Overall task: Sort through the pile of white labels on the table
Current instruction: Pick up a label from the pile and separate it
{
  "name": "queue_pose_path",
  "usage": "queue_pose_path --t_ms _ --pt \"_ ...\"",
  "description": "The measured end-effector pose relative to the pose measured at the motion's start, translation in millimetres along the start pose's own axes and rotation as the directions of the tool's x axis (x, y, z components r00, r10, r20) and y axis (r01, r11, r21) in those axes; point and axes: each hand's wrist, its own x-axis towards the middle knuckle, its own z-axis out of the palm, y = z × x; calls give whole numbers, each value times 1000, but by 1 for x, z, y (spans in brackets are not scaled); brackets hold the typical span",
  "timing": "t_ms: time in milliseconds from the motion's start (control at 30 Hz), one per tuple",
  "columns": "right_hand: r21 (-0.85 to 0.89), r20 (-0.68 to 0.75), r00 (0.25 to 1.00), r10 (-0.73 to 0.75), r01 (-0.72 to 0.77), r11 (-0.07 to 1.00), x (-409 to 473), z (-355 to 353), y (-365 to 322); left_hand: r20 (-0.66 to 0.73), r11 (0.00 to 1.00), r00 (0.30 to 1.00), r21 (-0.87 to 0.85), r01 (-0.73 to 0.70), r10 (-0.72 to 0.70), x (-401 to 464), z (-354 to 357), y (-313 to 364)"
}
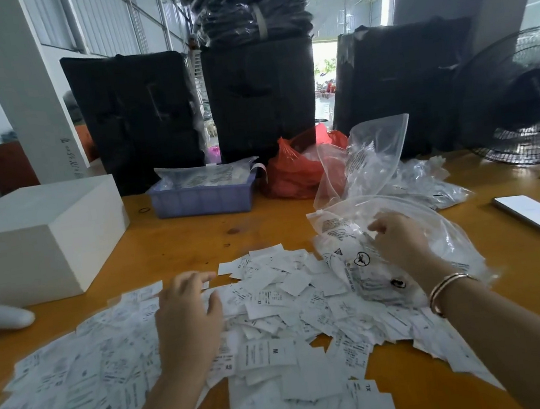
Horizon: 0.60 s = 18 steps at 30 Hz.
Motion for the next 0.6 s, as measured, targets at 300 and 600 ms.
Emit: queue_pose_path --t_ms 300,600 --pt "-114 83 992 92 -82 990 2 8 4 206 935 912 -114 -336 354 -10 9 8" --pt "-195 -135 989 -69 42 980 -5 1 8 232 910 883 -186 -371 408 -13 10 11"
